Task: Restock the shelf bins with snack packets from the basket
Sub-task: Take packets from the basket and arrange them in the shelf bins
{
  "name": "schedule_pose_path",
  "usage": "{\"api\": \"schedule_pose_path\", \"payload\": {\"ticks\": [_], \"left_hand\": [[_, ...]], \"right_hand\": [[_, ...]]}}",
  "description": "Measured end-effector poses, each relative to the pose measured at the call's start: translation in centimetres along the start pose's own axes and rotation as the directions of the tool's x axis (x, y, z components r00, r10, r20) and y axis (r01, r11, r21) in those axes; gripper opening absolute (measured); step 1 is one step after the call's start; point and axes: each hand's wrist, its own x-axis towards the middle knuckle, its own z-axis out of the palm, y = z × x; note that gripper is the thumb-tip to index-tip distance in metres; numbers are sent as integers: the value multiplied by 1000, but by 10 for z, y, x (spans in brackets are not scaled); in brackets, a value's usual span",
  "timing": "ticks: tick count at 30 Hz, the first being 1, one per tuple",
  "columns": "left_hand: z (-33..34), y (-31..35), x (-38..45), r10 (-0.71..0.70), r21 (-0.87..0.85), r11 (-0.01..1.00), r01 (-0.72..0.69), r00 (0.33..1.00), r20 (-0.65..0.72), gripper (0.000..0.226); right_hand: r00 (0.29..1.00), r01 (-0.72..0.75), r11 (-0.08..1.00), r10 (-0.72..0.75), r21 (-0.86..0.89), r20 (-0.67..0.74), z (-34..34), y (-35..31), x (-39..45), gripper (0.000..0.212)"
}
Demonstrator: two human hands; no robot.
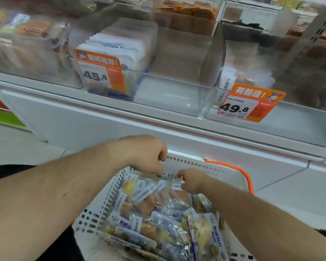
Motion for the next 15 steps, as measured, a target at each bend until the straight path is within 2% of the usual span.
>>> {"api": "schedule_pose_path", "payload": {"ticks": [4,7,9,10,12,15], "left_hand": [[1,2,12,37,33,999,-40,996,87,44],[0,5,19,47,59,997,-57,987,151,42],[1,5,24,55,54,996,-65,983,174,28],[2,5,27,63,53,996,-73,983,170,21],[4,3,30,64,60,995,-75,984,166,20],[6,0,29,42,61,997,-54,982,184,21]], "right_hand": [[997,71,995,-68,-64,48,25,-7,18,55],[989,136,972,-122,-192,82,35,-21,27,37],[986,144,944,-113,-298,118,37,-29,29,32],[984,135,932,-86,-337,159,38,-30,31,37],[971,134,906,-39,-402,234,40,-32,35,61],[968,89,918,11,-387,250,46,-28,46,85]]}}
